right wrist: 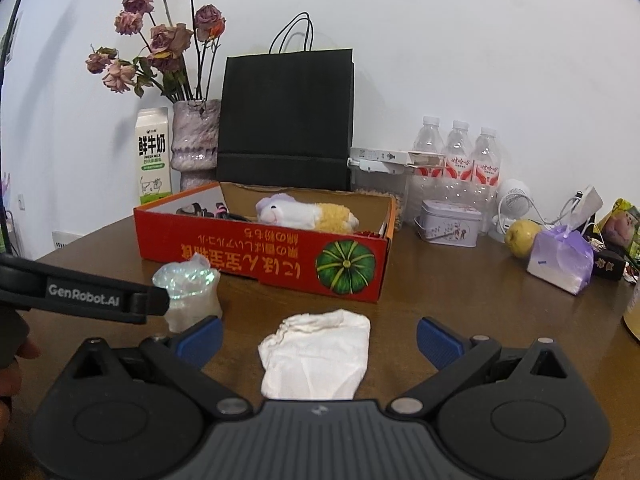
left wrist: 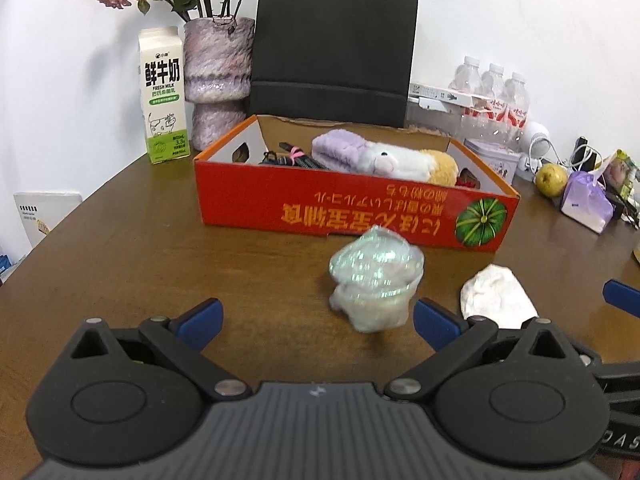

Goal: Organize objects
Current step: 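Withdraw both grippers from the box back over the table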

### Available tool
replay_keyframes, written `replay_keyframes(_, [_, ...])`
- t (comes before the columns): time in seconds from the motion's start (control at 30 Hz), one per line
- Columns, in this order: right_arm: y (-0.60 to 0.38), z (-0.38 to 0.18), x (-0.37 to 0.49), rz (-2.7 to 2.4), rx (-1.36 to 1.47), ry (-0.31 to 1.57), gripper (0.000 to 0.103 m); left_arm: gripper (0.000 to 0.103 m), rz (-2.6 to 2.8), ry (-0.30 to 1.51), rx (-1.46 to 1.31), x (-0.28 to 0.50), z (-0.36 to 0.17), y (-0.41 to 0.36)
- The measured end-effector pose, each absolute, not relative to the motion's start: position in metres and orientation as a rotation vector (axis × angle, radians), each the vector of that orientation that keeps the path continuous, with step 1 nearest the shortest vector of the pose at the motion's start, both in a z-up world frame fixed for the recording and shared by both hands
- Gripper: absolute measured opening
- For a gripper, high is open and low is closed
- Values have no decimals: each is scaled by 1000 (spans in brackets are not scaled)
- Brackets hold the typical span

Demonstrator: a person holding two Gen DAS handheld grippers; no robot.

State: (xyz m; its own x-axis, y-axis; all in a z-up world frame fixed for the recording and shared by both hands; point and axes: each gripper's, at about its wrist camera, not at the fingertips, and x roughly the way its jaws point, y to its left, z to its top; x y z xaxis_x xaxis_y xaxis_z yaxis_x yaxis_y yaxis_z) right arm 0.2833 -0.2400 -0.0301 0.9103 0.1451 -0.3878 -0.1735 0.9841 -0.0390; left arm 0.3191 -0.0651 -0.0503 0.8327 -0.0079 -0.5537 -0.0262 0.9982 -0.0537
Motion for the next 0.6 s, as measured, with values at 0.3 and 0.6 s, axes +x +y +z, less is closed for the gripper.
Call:
replay_keyframes(0.3, [-243,-30,274,158,-64,404,103,103,10,604,-53,301,-57,-54])
replay_keyframes(0.6, [-238,-34,282,158,-88,471,103,103,17,601,-69,295,-58,-42])
